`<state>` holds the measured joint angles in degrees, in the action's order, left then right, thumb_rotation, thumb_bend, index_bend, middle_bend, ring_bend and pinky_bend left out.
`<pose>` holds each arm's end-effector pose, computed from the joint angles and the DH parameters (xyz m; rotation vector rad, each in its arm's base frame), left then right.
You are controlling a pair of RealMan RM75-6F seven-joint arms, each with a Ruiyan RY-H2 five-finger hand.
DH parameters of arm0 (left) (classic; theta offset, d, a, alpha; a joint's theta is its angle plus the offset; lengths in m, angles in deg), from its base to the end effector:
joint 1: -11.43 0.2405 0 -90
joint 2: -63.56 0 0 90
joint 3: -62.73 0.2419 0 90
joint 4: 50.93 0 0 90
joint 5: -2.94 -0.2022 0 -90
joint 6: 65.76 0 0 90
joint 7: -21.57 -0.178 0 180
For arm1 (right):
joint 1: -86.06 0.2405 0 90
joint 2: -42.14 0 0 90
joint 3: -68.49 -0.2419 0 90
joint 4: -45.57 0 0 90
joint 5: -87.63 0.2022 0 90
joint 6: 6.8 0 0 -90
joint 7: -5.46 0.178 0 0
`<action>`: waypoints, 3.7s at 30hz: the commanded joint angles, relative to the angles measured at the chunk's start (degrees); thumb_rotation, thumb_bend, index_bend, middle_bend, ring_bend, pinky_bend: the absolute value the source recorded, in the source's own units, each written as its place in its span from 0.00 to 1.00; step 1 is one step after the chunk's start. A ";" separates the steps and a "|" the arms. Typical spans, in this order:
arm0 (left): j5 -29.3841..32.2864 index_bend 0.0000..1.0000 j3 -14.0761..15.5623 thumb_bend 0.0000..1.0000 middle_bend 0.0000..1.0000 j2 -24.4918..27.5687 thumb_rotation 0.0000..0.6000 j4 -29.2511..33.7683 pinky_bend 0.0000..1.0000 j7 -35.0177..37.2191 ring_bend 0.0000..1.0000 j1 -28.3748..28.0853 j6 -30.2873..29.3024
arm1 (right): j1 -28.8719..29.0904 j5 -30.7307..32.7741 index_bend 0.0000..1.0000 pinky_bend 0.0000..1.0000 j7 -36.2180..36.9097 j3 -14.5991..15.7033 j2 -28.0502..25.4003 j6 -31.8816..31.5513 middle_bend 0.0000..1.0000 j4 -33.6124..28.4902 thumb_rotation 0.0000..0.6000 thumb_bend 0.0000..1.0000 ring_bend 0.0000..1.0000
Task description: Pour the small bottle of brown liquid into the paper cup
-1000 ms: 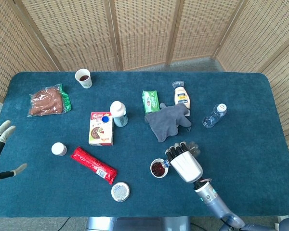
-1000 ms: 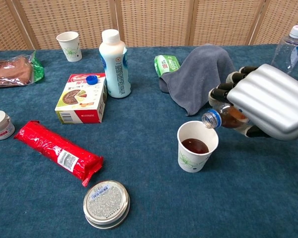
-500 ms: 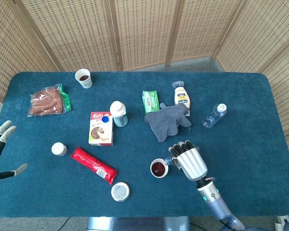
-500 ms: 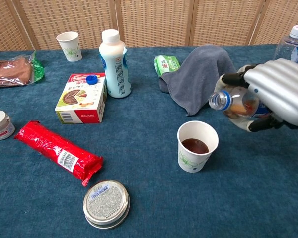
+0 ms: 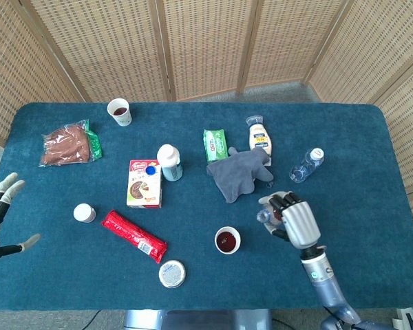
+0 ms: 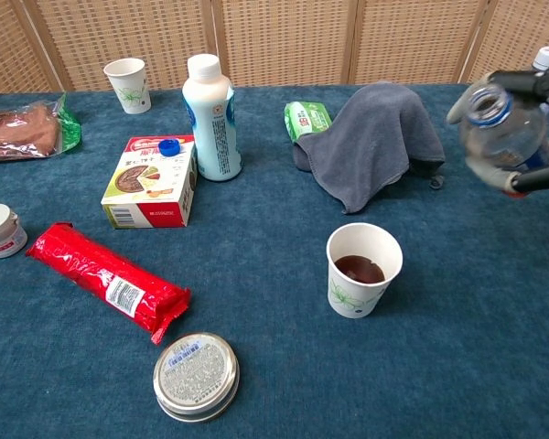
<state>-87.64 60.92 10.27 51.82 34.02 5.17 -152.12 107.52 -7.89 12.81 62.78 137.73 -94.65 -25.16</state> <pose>-0.2538 0.2131 0.1938 -1.4007 -1.0188 -1.1261 -0.1844 -0.2835 0.0285 1.5237 -0.8360 1.4723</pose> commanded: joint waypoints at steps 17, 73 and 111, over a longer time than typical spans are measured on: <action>0.52 0.00 -0.10 0.19 0.00 -0.21 1.00 0.32 0.00 -0.97 0.00 -0.23 0.57 | -4.97 16.02 0.42 0.76 35.45 -8.36 0.64 2.46 0.72 12.50 1.00 0.82 0.37; 0.31 0.00 0.57 0.19 0.00 -0.70 1.00 1.11 0.00 -3.11 0.00 -0.93 2.28 | -7.33 24.69 0.43 0.76 59.81 -13.83 10.10 18.86 0.72 38.79 1.00 0.85 0.37; 0.38 0.00 0.60 0.19 0.00 -0.60 1.00 0.93 0.00 -2.80 0.00 -1.02 2.33 | -8.18 22.20 0.41 0.72 65.99 -11.85 11.61 19.01 0.57 43.79 1.00 0.80 0.29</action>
<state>-87.26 61.51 9.68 52.76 31.21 4.14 -149.79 99.37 14.41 78.67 50.84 149.32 -75.63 18.55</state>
